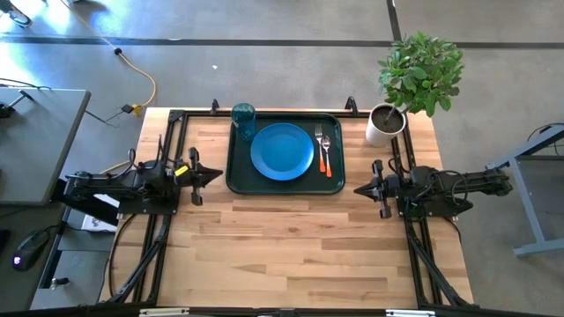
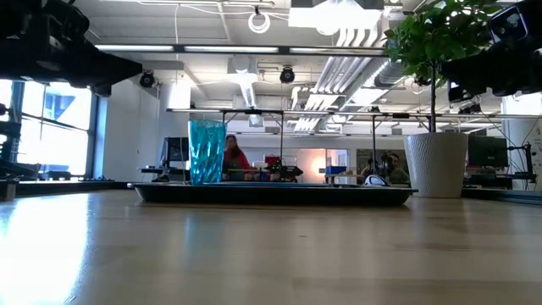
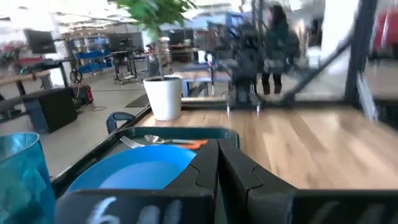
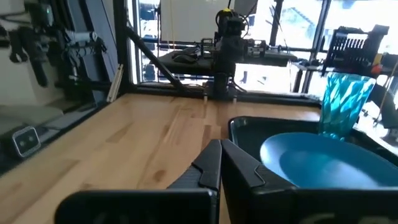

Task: Pick and place plate/cup/fork/spoon on tray
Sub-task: Return to Home Position

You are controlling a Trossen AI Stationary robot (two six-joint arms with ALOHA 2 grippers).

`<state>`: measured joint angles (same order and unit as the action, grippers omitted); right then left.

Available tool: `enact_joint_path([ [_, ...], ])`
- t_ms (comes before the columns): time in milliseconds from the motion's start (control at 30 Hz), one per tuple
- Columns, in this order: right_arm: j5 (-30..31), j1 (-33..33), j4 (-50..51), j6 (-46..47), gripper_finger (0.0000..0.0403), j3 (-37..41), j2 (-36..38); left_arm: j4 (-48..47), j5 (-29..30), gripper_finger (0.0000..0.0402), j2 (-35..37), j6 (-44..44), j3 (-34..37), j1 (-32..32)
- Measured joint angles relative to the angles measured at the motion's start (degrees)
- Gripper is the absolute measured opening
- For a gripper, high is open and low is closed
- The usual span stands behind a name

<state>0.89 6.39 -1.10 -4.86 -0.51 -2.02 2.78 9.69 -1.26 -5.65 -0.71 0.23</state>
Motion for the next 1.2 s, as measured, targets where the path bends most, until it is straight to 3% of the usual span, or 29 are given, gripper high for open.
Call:
enact_joint_path([
  [167,0.00,0.00,0.00,4.09,0.0000,0.02,0.00,0.82,12.92,0.0000,-0.02,5.83,0.02,0.04],
  [267,0.00,0.00,0.00,4.82,0.0000,0.02,0.00,1.07,17.37,0.0000,-0.02,5.71,0.02,0.04],
  [1200,-0.02,0.00,0.00,4.89,0.0000,0.04,0.00,1.08,17.90,0.0000,-0.02,4.57,0.02,0.02],
])
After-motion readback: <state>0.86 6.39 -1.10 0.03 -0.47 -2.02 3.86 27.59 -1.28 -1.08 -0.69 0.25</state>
